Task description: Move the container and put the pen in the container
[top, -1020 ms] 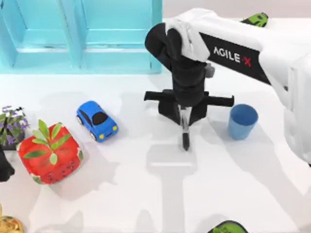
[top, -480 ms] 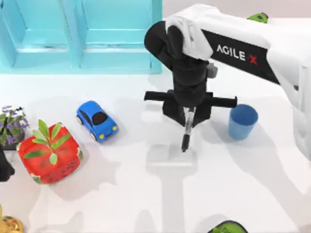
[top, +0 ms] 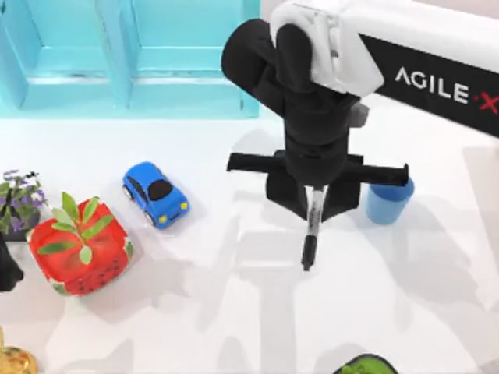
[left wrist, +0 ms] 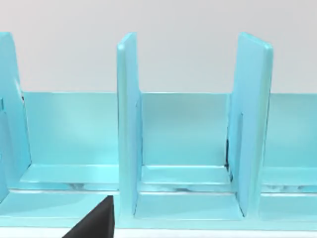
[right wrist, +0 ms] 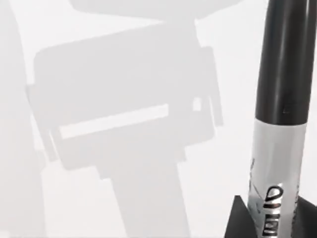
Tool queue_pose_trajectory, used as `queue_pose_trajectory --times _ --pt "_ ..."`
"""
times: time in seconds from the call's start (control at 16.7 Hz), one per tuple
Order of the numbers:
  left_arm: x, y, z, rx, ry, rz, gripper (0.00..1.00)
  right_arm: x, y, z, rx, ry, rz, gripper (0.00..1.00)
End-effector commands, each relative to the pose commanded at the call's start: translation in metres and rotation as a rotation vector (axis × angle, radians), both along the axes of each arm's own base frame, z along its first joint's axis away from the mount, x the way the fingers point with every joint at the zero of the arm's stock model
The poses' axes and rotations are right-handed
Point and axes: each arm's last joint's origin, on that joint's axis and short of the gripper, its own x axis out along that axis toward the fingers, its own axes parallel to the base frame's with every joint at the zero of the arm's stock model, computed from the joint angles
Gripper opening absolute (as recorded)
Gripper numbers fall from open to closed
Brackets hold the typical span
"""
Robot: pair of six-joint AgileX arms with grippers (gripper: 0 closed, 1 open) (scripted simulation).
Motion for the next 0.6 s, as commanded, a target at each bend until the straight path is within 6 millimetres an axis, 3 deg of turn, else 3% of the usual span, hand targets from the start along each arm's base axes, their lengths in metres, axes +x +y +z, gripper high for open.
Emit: queue_pose_trajectory --times 0.36,0.6 --pt "0.0 0.0 0.0 0.0 0.0 0.0 1.0 0.0 -0.001 -0.001 -0.001 -0.005 0.003 0.0" --pt "0.0 0.0 0.0 0.0 0.0 0.0 1.0 0.001 0.004 -0.019 -0.012 -0.091 0.096 0.0"
